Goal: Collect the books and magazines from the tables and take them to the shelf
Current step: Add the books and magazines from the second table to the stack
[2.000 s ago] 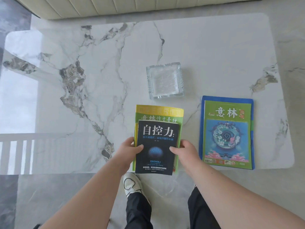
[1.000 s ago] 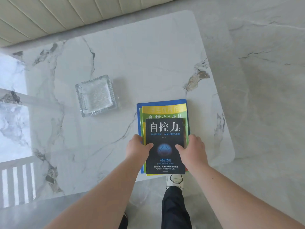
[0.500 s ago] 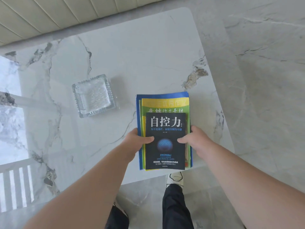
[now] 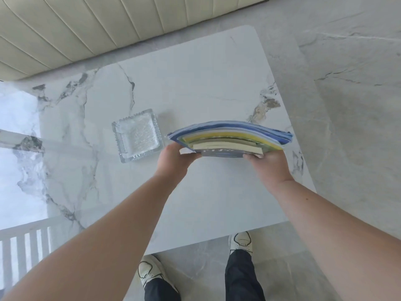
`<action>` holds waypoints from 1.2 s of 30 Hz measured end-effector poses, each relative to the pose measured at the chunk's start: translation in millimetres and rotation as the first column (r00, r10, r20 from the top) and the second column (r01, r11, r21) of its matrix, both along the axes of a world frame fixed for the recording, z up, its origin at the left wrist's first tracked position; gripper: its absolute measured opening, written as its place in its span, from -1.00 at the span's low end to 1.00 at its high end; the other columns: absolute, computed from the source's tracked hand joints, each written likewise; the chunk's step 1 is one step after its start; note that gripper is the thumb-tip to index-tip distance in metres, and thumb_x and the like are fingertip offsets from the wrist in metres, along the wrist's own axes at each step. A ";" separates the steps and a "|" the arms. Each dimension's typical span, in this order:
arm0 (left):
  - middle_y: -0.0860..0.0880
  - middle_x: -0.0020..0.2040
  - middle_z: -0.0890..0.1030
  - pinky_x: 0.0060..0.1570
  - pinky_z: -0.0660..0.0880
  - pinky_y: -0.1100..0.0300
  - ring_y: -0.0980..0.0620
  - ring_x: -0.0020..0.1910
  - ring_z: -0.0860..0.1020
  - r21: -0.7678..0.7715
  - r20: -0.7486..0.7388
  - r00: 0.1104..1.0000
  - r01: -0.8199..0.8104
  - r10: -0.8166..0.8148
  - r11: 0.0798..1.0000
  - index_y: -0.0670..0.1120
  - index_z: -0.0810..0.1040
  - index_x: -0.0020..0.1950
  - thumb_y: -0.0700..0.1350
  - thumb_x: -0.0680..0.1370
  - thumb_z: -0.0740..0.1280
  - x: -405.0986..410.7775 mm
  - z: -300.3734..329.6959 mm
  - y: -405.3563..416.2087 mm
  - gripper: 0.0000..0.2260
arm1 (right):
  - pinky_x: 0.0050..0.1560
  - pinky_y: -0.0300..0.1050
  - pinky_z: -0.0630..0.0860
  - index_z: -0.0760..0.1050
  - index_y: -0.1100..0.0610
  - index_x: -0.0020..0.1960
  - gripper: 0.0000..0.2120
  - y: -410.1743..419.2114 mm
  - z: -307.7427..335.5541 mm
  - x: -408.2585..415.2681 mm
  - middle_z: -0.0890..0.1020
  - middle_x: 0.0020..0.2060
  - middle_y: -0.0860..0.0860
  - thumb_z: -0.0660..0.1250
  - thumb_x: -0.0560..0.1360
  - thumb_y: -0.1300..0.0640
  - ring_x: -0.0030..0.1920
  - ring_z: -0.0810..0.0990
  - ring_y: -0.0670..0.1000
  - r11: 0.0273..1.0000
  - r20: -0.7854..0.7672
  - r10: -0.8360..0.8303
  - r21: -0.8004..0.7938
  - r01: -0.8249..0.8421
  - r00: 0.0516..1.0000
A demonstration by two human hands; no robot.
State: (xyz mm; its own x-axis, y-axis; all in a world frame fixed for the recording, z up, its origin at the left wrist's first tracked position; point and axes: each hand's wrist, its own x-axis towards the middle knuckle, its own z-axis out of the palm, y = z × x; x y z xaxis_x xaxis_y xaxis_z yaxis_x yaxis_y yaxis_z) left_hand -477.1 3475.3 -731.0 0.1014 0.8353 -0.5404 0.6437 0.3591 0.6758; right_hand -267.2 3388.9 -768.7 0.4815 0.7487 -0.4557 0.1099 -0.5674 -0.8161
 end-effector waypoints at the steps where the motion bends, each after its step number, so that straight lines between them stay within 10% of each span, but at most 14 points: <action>1: -0.07 -0.05 0.72 -0.23 0.43 0.21 -0.04 -0.21 0.54 0.010 0.005 1.000 -0.007 0.007 1.000 0.05 0.67 -0.01 -0.06 0.46 0.47 1.1 -2.0 -1.1 -0.87 | -0.23 -0.37 0.39 0.58 0.04 -0.10 -0.89 -0.4 -1.9 -1.0 0.61 -0.24 -0.06 0.47 0.43 0.21 -0.16 0.58 -0.03 1.000 -0.006 -0.012 -0.004 0.012 1.000; 5: 0.23 -0.17 0.63 -0.45 0.40 0.34 0.07 -0.32 0.50 -0.019 0.059 0.998 -0.022 0.023 1.000 0.13 0.55 0.06 -0.10 0.51 0.42 5.3 -4.1 -4.8 -0.81 | -0.20 -0.54 0.36 0.40 -0.05 -0.22 -0.70 3.0 -9.3 -0.9 0.46 -0.29 -0.19 0.48 0.43 0.24 -0.20 0.48 -0.19 0.999 -0.016 0.029 -0.022 -0.029 0.999; 8: 0.29 -0.18 0.58 -0.44 0.37 0.30 0.17 -0.30 0.52 0.008 0.050 0.998 -0.026 0.026 1.000 0.20 0.48 -0.07 -0.13 0.50 0.43 11.5 1.4 -4.7 -0.77 | 0.13 -0.13 0.54 0.58 0.07 0.08 -0.72 8.8 -6.7 0.5 0.67 -0.02 -0.03 0.49 0.38 0.12 0.08 0.62 0.02 0.999 0.031 0.043 -0.031 -0.042 0.999; 16: 0.28 -0.17 0.57 -0.44 0.35 0.34 0.18 -0.32 0.50 0.025 0.017 1.000 -0.019 0.019 1.000 0.21 0.43 -0.14 -0.11 0.52 0.42 11.2 -0.8 -1.5 -0.76 | 0.19 0.07 0.56 0.56 0.11 0.18 -0.65 5.2 -1.0 -1.0 0.69 0.05 0.06 0.46 0.41 0.08 0.12 0.64 0.08 0.993 0.066 0.087 -0.090 -0.081 0.994; 31: 0.23 -0.21 0.56 -0.37 0.32 0.57 0.40 -0.30 0.47 0.005 -0.059 0.988 0.147 -0.146 0.989 -0.06 0.61 0.12 -0.18 0.52 0.42 -2.6 -18.0 17.3 -0.81 | 0.07 -0.07 0.54 0.56 -0.04 -0.05 -0.84 13.5 -10.1 2.3 0.70 -0.02 0.04 0.47 0.43 0.15 0.09 0.64 0.09 0.993 0.018 0.085 -0.087 -0.083 0.996; 36: 0.23 -0.32 0.51 -0.46 0.28 0.35 0.27 -0.42 0.41 -0.009 -0.081 0.981 0.179 -0.179 0.984 0.02 0.62 0.01 -0.10 0.47 0.49 -4.0 -17.1 33.1 -0.85 | -0.12 -0.20 0.45 0.57 -0.03 -0.18 -0.82 25.9 -0.4 10.2 0.69 -0.10 0.08 0.52 0.40 0.21 -0.03 0.64 0.13 0.986 -0.013 0.127 -0.103 -0.128 0.992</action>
State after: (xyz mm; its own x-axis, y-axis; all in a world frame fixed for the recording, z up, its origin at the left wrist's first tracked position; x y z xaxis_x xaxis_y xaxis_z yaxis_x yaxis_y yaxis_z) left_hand -481.1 3508.4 -748.2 0.2050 0.8066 -0.5545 0.7501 0.2344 0.6184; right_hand -257.0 3414.8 -769.1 0.3818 0.7525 -0.5367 0.1816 -0.6304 -0.7547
